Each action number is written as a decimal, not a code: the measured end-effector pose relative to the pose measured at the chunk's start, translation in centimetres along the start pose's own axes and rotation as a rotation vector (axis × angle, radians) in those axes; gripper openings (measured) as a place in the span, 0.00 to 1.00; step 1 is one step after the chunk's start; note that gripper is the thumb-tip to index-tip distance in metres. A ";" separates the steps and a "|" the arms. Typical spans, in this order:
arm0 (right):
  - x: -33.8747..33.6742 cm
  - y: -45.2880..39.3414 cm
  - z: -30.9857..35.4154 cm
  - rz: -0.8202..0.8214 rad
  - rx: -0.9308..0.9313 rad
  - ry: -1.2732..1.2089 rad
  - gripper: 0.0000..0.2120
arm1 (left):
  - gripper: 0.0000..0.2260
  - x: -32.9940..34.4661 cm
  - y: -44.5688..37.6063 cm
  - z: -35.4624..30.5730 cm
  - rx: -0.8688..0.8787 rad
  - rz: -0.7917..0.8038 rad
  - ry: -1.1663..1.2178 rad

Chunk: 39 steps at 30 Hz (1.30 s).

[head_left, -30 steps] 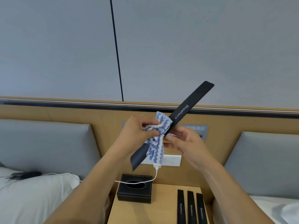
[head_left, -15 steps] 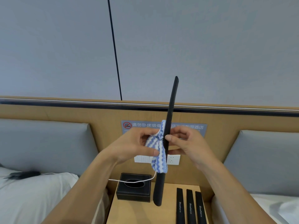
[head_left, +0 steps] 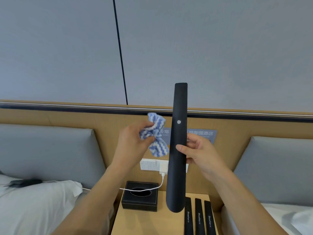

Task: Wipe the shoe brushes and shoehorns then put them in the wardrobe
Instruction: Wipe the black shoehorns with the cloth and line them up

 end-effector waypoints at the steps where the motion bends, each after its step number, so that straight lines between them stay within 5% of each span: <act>1: 0.2 0.1 0.0 0.015 0.006 -0.006 0.13 | 0.17 -0.4 -0.1 -0.7 0.047 -0.050 -0.032; 7: 1.3 0.0 0.1 0.093 0.047 -0.053 0.13 | 0.14 0.4 0.0 -5.6 0.465 -0.087 -0.303; 14: 0.0 0.1 -0.3 0.078 0.074 -0.085 0.10 | 0.09 1.8 1.2 -6.8 0.584 0.006 -0.314; 29: 0.5 0.4 1.3 0.166 0.057 0.056 0.12 | 0.12 -2.9 -7.7 -9.8 0.480 -0.165 -0.401; 39: -0.1 -0.1 1.8 0.093 0.032 -0.023 0.11 | 0.14 -0.1 -6.3 -10.1 0.438 -0.080 -0.344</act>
Point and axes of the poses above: each hand's wrist, its own y-axis away from the middle knuckle, its own x-axis out of the palm, z = x × y, the point moved 5 cm from there along -y, towards the middle knuckle
